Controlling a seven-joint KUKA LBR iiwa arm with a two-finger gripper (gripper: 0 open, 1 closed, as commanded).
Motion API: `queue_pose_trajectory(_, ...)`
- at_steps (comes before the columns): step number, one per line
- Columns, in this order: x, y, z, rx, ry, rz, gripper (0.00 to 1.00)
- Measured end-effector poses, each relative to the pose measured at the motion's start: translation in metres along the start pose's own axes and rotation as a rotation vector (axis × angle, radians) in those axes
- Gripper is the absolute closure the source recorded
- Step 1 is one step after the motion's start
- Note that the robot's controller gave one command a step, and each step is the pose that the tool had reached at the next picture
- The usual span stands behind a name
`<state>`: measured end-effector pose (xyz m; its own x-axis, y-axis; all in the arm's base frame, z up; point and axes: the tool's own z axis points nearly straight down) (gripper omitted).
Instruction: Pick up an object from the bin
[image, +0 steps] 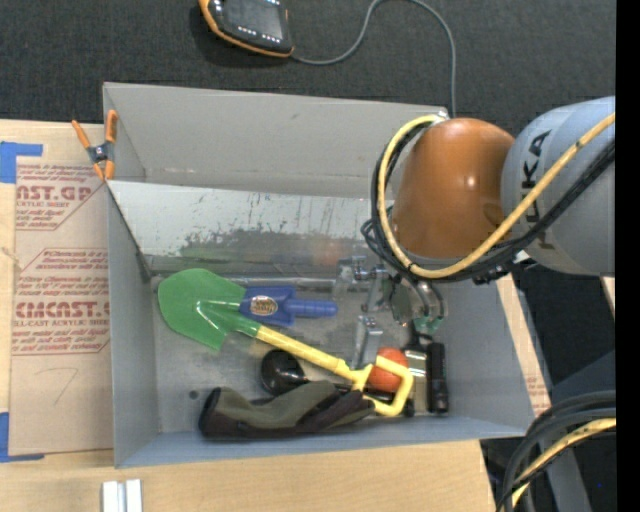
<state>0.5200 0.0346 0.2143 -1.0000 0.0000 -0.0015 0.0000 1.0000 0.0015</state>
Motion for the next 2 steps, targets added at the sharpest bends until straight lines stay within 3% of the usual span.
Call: queue_pose_trajectory(2,-0.0076,0.0025,0.0092,0.000,-0.003,-0.002,0.00)
